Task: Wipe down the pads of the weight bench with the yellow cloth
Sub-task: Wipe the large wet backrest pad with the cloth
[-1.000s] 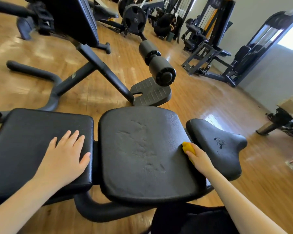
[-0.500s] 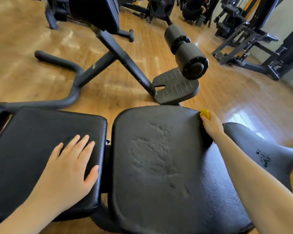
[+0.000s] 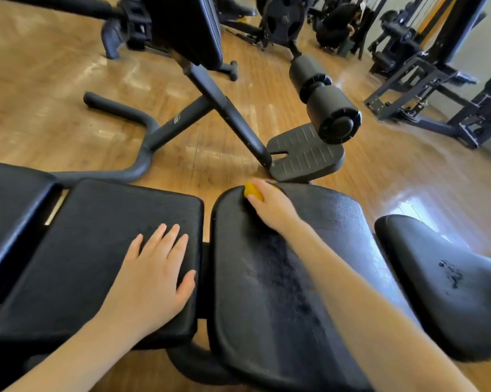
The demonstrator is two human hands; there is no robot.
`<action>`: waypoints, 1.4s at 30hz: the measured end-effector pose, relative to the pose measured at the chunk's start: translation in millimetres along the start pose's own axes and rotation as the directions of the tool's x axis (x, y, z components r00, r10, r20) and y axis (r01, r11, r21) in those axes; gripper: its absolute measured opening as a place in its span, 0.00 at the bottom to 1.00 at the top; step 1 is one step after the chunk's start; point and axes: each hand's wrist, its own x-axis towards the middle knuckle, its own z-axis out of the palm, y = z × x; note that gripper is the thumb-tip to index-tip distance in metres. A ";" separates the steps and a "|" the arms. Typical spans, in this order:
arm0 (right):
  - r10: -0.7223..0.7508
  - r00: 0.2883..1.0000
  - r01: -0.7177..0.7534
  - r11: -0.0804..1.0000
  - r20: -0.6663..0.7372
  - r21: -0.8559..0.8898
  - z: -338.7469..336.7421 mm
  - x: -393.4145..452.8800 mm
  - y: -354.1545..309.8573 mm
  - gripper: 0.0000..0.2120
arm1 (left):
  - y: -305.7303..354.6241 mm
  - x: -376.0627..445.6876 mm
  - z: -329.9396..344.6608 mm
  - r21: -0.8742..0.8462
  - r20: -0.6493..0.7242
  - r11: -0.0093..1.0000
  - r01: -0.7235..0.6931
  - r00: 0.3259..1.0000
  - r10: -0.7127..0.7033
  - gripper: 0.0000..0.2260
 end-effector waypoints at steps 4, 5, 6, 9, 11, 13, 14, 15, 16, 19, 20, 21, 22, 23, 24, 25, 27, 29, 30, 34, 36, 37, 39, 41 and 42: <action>-0.202 0.976 0.213 0.966 0.085 -0.149 41.7 -0.6 -56.5 0.10 | 1.3 -1.7 -3.1 0.005 -0.007 1.000 -0.003 1.000 0.003 0.27; -0.214 0.973 0.225 0.963 0.080 -0.152 42.7 -0.8 -58.5 0.10 | 0.5 -2.3 -3.6 0.006 -0.009 1.000 -0.006 1.000 0.006 0.27; -0.218 0.973 0.227 0.965 0.078 -0.134 41.6 -0.9 -56.0 0.11 | -0.8 -2.8 -4.1 0.006 -0.011 1.000 -0.009 1.000 0.009 0.27; -0.169 0.982 0.174 0.983 0.080 -0.054 31.0 -7.3 -36.0 0.18 | -4.6 -3.8 -4.9 -0.004 -0.020 1.000 -0.016 1.000 0.015 0.27; -0.111 0.992 0.113 0.993 0.059 -0.034 17.3 -13.3 -15.7 0.21 | -5.2 -3.8 -4.7 -0.008 -0.018 1.000 -0.019 1.000 0.019 0.27; -0.072 0.997 0.072 0.996 -0.010 -0.056 -0.6 -16.7 12.6 0.19 | -4.6 -3.7 -3.8 -0.009 -0.014 1.000 -0.018 1.000 0.018 0.27; -0.039 0.998 0.036 0.997 -0.045 -0.067 -10.0 -17.6 31.8 0.19 | -4.4 -3.6 -3.3 -0.009 -0.011 1.000 -0.017 1.000 0.017 0.27; 0.006 0.998 -0.011 0.998 -0.070 -0.067 -20.3 -20.2 47.9 0.19 | -4.5 -3.4 -3.0 -0.009 -0.008 1.000 -0.018 1.000 0.018 0.27; 0.057 0.994 -0.061 0.997 -0.092 -0.047 -30.8 -24.0 60.7 0.20 | -4.9 -3.2 -2.9 -0.008 -0.005 1.000 -0.018 1.000 0.018 0.27; 0.204 0.967 -0.204 0.979 -0.154 0.019 -58.8 -39.2 107.6 0.16 | -4.9 -2.8 -2.7 -0.008 -0.002 1.000 -0.016 1.000 0.016 0.27; 0.259 0.949 -0.258 0.966 -0.180 0.032 -66.5 -45.7 126.4 0.15 | -4.0 -1.8 -2.6 -0.011 -0.005 1.000 -0.015 1.000 0.015 0.27; 0.320 0.925 -0.318 0.947 -0.204 0.045 -72.3 -53.5 143.3 0.14 | -3.7 -1.5 -2.8 -0.014 -0.010 1.000 -0.012 1.000 0.012 0.27; 0.388 0.893 -0.384 0.921 -0.228 0.064 -76.5 -62.5 157.0 0.15 | -3.7 -1.3 -3.1 -0.014 -0.014 1.000 -0.008 1.000 0.008 0.27; 0.445 0.860 -0.441 0.894 -0.249 0.075 -79.6 -71.9 168.9 0.15 | -3.4 -0.8 -2.9 -0.014 -0.017 1.000 -0.006 1.000 0.005 0.27; 0.487 0.833 -0.484 0.871 -0.261 0.082 -79.7 -78.9 179.3 0.15 | -3.4 -0.2 -2.6 -0.013 -0.019 1.000 -0.005 1.000 0.004 0.27; 0.523 0.809 -0.520 0.850 -0.268 0.089 -79.7 -85.2 185.9 0.16 | -3.5 0.4 -2.5 -0.013 -0.022 1.000 -0.005 1.000 0.004 0.27; 0.550 0.791 -0.539 0.834 -0.268 0.120 -77.0 -91.9 190.7 0.17 | -3.2 0.4 -1.6 -0.012 -0.016 1.000 -0.002 1.000 0.001 0.27; 0.542 0.795 -0.527 0.840 -0.271 0.133 -76.5 -93.1 185.7 0.17 | -2.1 0.1 -1.2 -0.011 -0.009 1.000 0.006 1.000 -0.006 0.27; 0.539 0.794 -0.524 0.841 -0.280 0.133 -76.2 -91.5 183.2 0.17 | -1.3 0.5 -1.4 -0.010 -0.009 1.000 0.008 1.000 -0.008 0.27; 0.486 0.821 -0.490 0.869 -0.301 0.066 -71.8 -89.0 162.3 0.16 | 0.9 2.0 -1.2 -0.006 -0.006 1.000 0.001 1.000 -0.001 0.27; 0.425 0.857 -0.439 0.898 -0.291 0.019 -66.4 -85.3 147.8 0.15 | 1.7 1.6 -1.1 -0.002 -0.007 1.000 0.001 1.000 -0.001 0.27; 0.389 0.877 -0.405 0.914 -0.281 0.004 -62.4 -81.5 137.6 0.14 | 2.2 1.4 -1.0 -0.003 -0.009 1.000 0.001 1.000 -0.001 0.27; 0.312 0.915 -0.326 0.945 -0.255 -0.013 -51.5 -70.8 114.0 0.14 | 2.3 1.2 -0.8 -0.005 -0.010 1.000 -0.005 1.000 0.005 0.27; 0.245 0.946 -0.259 0.965 -0.215 -0.041 -36.4 -56.2 86.1 0.19 | 2.2 1.1 -0.5 -0.002 -0.011 1.000 -0.011 1.000 0.011 0.27; 0.206 0.960 -0.222 0.973 -0.189 -0.064 -28.1 -48.6 69.8 0.21 | 2.1 1.4 -0.7 -0.001 -0.012 1.000 -0.012 1.000 0.012 0.27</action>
